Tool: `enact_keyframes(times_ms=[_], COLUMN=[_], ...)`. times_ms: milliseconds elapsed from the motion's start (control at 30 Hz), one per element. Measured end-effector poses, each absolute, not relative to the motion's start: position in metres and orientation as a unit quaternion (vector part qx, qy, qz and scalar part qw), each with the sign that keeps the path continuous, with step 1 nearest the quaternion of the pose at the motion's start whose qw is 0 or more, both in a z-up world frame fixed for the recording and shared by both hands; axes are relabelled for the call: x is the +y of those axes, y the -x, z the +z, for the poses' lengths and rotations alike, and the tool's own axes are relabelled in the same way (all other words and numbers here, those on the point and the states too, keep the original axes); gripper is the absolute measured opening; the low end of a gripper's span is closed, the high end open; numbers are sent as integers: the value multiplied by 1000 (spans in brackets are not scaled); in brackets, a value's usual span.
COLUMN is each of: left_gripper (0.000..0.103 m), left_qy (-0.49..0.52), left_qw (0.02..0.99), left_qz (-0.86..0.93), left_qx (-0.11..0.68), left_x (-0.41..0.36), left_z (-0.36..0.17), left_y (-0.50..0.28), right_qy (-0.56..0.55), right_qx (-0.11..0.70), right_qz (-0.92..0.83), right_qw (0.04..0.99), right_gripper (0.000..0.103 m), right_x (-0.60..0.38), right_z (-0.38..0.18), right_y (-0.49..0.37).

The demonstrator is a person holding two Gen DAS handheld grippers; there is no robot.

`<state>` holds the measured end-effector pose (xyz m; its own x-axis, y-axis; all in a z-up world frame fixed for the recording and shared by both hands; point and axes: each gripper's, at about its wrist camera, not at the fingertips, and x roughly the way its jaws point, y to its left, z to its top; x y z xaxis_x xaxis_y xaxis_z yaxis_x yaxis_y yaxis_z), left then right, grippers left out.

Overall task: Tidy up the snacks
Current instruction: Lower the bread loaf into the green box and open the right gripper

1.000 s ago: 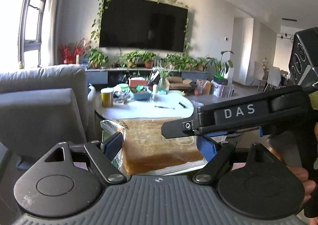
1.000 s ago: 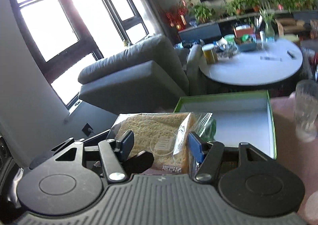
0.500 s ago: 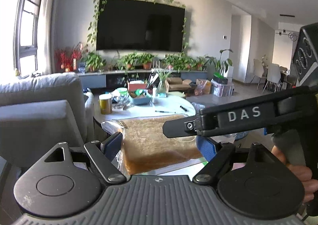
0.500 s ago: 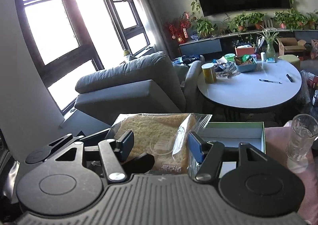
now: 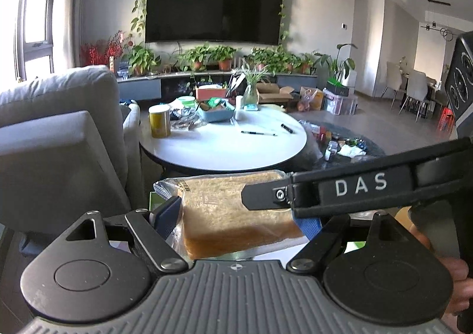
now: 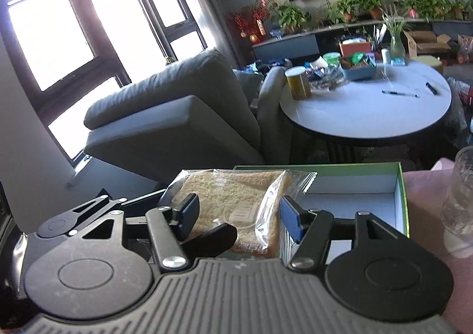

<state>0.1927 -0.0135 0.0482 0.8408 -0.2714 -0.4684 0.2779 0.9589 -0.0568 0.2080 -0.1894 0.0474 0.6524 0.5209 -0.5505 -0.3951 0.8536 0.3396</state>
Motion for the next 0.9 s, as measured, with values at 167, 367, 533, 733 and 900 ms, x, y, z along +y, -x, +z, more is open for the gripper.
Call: enact_keyframes(times_ms=[167,367,533,733,900], left_gripper=[79,79,79,91,94], left_qy=[-2,3,2,4,-9], left_qw=[956,953,950,948,947], left_qz=[-139,-135,-132,-113,-105], left_qx=[259,273,284,298,304], left_x=[-7,-3,-4,-2,-4], left_z=[33,17,7,-4,-6], left_y=[-224,-248,-258,-264,-257], right_qy=[-100,-87,-84,-78,-74], right_qx=[341,343,353,354,346], right_qz=[249,244,240,229,207], right_qw=[901,903,900,903,912], right_gripper=[62,62,62,63,63], right_x=[-185,-176,-174,-174,-183], right_z=[32,22,11,1,4], right_y=[-229,-243,-255,-260,-253])
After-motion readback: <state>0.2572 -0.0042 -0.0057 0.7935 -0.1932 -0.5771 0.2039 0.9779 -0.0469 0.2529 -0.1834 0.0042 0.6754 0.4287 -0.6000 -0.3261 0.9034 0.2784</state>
